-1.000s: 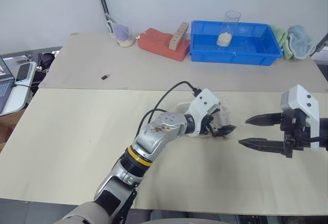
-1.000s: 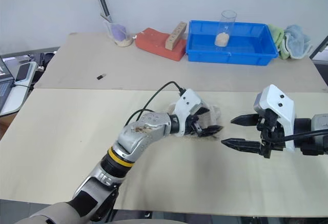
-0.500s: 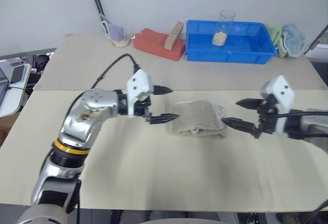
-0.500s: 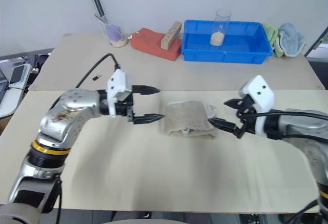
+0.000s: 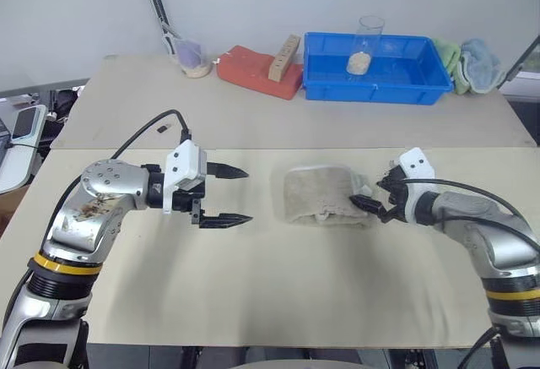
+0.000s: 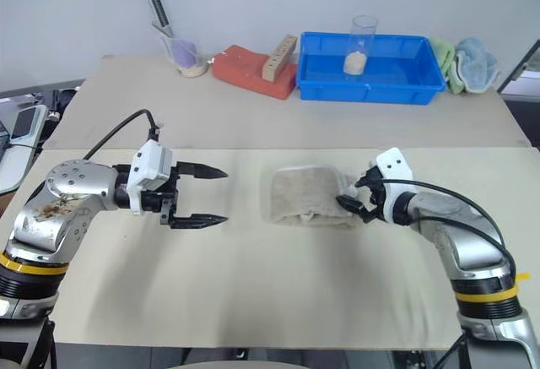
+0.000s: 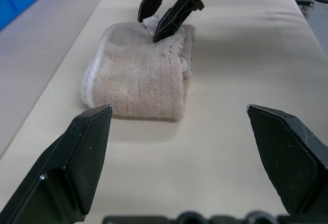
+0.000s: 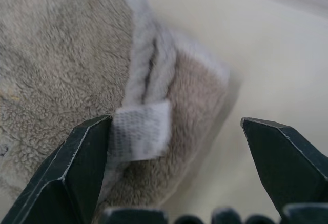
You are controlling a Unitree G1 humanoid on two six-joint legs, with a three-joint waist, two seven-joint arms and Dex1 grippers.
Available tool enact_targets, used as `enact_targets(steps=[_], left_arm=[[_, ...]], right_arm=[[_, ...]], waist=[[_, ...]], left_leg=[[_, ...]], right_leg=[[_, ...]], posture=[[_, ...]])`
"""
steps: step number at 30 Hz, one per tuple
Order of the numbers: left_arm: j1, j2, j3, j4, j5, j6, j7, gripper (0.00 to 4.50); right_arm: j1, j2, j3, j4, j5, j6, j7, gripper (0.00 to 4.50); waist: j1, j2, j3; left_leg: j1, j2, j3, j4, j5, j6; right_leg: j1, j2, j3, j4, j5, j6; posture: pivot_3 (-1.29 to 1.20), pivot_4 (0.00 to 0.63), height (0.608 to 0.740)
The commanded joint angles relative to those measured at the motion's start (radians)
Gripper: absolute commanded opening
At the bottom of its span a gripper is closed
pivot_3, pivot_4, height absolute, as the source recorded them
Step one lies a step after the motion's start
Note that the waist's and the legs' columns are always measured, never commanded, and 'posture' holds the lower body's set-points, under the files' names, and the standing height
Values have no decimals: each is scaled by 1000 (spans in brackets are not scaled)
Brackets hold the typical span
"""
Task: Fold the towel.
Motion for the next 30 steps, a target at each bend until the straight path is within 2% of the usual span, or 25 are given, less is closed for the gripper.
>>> enact_targets(steps=[1, 5, 10, 11, 14, 17, 22, 25, 30], left_arm=[[2, 14, 39, -6, 10, -34, 4, 4500], [17, 7, 72, -21, -27, -18, 16, 4500], [71, 4, 150, -91, -162, 39, -5, 4500], [79, 12, 165, -101, -185, 52, -11, 4500], [81, 25, 191, -105, -215, 69, -15, 4500], [90, 37, 194, -113, -216, 76, -15, 4500], [82, 33, 186, -122, -227, 96, 0, 4500], [84, 40, 196, -119, -238, 114, 5, 4500], [118, 36, 215, -149, -232, 125, 44, 4500]], right_arm=[[-39, 23, -34, 21, 24, 27, 8, 3369], [-59, 27, -27, 23, 22, 35, 22, 2015], [-87, -20, -45, 21, 10, 3, 65, 184], [-102, -40, -54, 36, 0, -11, 73, 34], [-144, -93, -73, 112, -28, -59, 103, 34], [-188, -168, -50, 288, -96, -169, 170, 34], [-273, -171, 6, 496, -188, -268, 202, 34], [-293, -166, 19, 551, -216, -303, 224, 34], [-283, -151, -12, 532, -220, -334, 233, 1812]], waist=[[-3, 0, 0], [-7, 0, 0], [-12, 0, 0], [-12, 0, 0], [-10, 1, 0], [-8, 1, 0], [-18, 1, 0], [-19, 2, 0], [-17, 2, 0]], left_leg=[[0, 0, 0, 0, 0, 0], [0, -1, 0, 0, 0, 0], [-1, 0, -1, 0, 0, 0], [-1, 0, -1, 0, 0, 0], [0, 0, -1, 0, 0, 0], [0, -1, 0, 0, 0, 0], [0, 0, 1, 0, 0, 0], [0, 0, 1, -1, 0, 0], [0, 0, 1, 0, 0, 0]], right_leg=[[0, 0, 0, 0, 0, 0], [0, 0, 0, 1, 0, 0], [0, -1, 0, 0, 0, 0], [0, -1, 0, 1, 0, 0], [0, -1, 0, 1, 0, 0], [0, -1, 0, 0, 0, 0], [0, -1, 0, 0, 0, 0], [0, 0, 0, 0, 0, 0], [0, -1, 0, 0, 0, 0]], posture=[[0, 150, 740], [0, 150, 740], [0, 150, 740], [0, 150, 740], [0, 150, 740], [0, 150, 740], [0, 150, 740], [0, 150, 740], [0, 150, 740]])
